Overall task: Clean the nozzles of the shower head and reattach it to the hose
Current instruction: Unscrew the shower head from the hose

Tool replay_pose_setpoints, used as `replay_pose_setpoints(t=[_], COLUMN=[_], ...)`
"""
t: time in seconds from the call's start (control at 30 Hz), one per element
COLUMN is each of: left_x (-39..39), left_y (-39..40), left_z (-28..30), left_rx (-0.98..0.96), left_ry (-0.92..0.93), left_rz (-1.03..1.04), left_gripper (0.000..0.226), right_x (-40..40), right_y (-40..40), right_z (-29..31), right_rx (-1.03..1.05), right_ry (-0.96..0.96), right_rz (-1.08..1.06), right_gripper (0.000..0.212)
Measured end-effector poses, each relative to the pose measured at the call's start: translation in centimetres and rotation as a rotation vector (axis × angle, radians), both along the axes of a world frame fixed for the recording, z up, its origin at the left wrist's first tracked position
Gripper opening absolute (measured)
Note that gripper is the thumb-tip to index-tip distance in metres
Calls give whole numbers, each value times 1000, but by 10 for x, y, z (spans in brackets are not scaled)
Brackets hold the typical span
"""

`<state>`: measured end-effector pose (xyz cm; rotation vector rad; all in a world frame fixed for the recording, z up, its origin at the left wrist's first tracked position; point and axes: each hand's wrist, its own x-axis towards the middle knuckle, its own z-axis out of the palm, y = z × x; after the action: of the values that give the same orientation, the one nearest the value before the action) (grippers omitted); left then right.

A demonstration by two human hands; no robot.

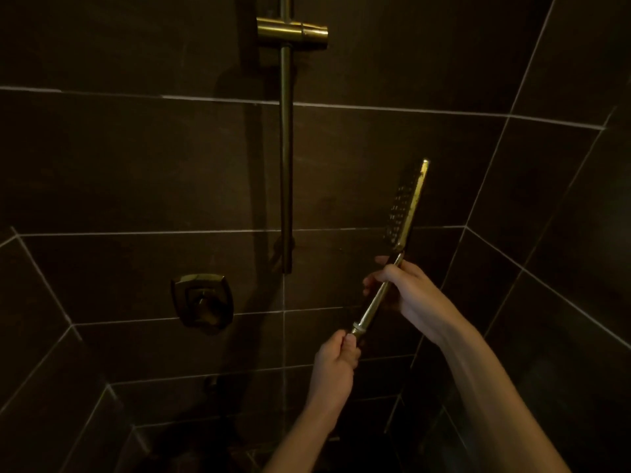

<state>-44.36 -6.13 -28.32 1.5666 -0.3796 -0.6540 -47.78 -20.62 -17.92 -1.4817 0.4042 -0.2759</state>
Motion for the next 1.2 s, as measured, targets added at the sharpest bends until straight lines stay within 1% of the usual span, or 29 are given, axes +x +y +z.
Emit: replay_pose_setpoints(t=[0.07,0.2,0.23,0.37,0.47,0.53,0.63,0.73,0.87,0.97,1.1,1.13,1.2], left_x=[3,0,0,4,3,3,4,6,6,5,6,7,10], left_y=[0,1,1,3,3,3,3,2,0,1,1,1,2], left_z=[0,2,2,2,2,0,-1,0,1,2,-1,-2,-3], left_rx=[-13,-62,-66,-55,-48,-46,-43,-37,-29,-35,-40,-46,-60], left_ry=[3,-10,-4,0,-22,-15,17,9,25,17,13,14,19], left_rz=[6,-13,-14,-2,-3,-2,-5,-5,7,-4,13,20,31], left_gripper=[38,27,27,26,27,30,33,37,42,40,40,40,41], right_x=[-3,-9,-11,-17,-17,-15,-11,-6,1,4,4,3,1], right_y=[-2,-5,-6,-7,-5,-2,3,10,18,17,11,10,9], right_z=[3,9,10,9,4,1,-2,-3,-3,-2,5,6,6], right_rx=[-30,50,51,19,50,71,138,224,174,148,256,273,292], right_ry=[24,-28,-43,-111,-207,-252,-280,-288,-267,-241,-173,-161,-159], right_rz=[11,78,97,120,133,130,114,62,-17,-20,11,22,35], right_gripper=[50,70,70,57,43,38,42,47,40,42,57,57,49])
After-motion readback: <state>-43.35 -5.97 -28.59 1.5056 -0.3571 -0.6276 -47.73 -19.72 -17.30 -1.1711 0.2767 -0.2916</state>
